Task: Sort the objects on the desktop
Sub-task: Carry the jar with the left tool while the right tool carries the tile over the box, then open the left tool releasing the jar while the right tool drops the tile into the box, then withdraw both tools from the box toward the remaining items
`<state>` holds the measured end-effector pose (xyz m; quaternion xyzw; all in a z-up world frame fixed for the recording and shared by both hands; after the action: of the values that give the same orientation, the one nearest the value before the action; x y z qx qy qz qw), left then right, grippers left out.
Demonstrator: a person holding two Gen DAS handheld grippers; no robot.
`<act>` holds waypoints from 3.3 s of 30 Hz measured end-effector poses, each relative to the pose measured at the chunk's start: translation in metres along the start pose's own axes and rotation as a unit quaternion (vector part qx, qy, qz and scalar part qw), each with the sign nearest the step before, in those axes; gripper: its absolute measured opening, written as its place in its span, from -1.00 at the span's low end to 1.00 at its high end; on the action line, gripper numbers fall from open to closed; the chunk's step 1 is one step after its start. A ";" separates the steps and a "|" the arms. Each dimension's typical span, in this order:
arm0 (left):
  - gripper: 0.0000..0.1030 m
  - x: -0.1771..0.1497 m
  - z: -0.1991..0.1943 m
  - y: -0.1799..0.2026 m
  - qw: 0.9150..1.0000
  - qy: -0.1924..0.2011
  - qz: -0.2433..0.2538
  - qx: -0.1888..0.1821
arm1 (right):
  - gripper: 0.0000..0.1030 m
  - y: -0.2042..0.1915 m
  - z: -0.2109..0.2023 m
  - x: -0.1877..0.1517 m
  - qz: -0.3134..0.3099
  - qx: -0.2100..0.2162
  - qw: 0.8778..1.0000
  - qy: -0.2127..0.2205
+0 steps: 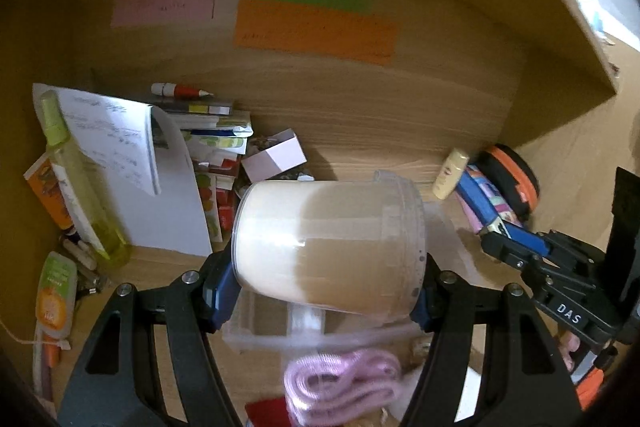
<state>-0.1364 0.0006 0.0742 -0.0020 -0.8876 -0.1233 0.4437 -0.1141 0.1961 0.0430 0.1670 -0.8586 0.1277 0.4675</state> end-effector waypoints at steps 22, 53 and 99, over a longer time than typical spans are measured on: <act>0.30 -0.033 0.104 0.004 0.995 -0.099 0.017 0.030 | -0.57 0.029 0.092 -0.013 -0.008 -0.045 0.994 -0.104; 0.35 -0.035 0.101 -0.002 0.997 -0.068 0.020 0.040 | -0.46 0.026 0.099 -0.016 -0.031 -0.088 0.991 -0.099; 0.91 -0.139 -0.042 0.009 0.987 -0.084 0.113 0.073 | 0.57 0.000 -0.043 -0.092 -0.003 -0.065 0.996 -0.064</act>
<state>-0.0184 0.0143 -0.0089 -0.0803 -0.9225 -0.0069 0.3775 -0.0347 0.2274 -0.0119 0.1469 -0.8926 0.0597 0.4221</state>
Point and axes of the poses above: each gripper's, at about its wrist camera, not at the fingertips, and z roughly the way its jaws point, y to its right, x to its top, the point moved 1 cm from there along z, roughly the way its jaws point, and after that the axes turned 3 degrees about -z, right-handed, at the moved point
